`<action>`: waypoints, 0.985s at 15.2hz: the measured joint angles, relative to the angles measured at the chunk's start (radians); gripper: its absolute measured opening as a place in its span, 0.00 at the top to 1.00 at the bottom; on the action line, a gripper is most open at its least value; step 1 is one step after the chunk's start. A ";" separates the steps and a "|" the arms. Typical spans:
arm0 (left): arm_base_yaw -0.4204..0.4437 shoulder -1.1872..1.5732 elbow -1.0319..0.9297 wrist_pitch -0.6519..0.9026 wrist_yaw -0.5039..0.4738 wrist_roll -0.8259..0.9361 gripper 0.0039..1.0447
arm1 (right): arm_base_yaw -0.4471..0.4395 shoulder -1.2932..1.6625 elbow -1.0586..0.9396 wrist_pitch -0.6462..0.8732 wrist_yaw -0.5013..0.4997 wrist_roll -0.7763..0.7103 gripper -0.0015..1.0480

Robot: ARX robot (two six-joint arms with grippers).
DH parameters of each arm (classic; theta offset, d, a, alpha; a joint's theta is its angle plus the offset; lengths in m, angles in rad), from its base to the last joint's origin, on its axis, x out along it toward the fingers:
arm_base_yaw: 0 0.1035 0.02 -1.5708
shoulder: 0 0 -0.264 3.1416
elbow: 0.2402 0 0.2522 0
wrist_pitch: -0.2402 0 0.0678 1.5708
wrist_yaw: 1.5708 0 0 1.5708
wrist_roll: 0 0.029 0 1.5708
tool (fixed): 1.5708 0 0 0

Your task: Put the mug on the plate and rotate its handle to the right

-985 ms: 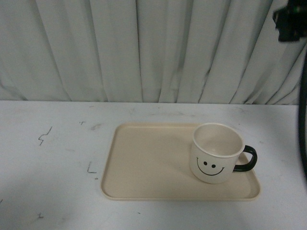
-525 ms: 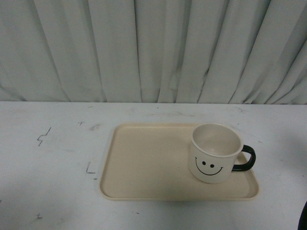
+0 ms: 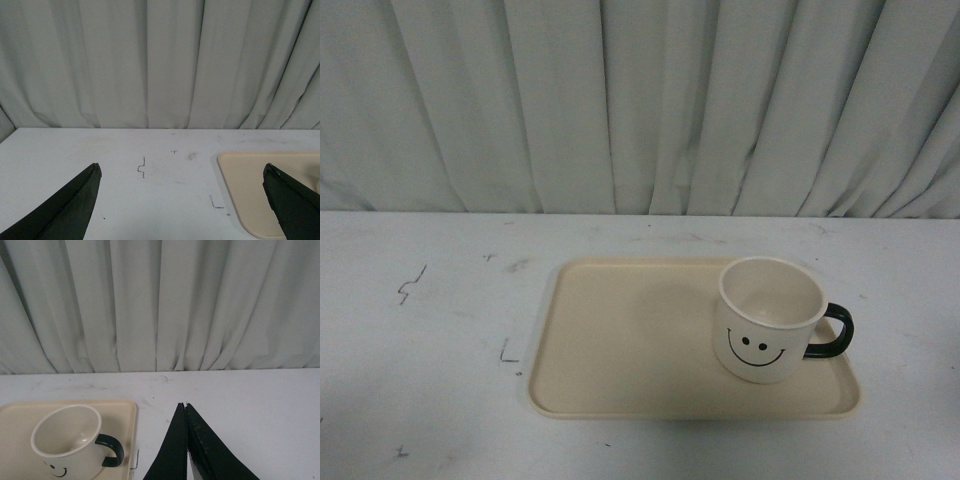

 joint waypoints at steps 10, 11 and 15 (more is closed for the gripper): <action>0.000 0.000 0.000 0.000 0.000 0.000 0.06 | 0.000 -0.527 -0.061 -0.431 0.000 0.002 0.98; 0.000 0.000 0.000 0.000 0.000 0.000 0.06 | 0.000 -0.570 -0.061 -0.472 0.000 0.002 0.98; 0.000 0.000 0.000 0.000 0.000 0.000 0.06 | 0.000 -0.703 -0.061 -0.597 0.000 0.002 0.98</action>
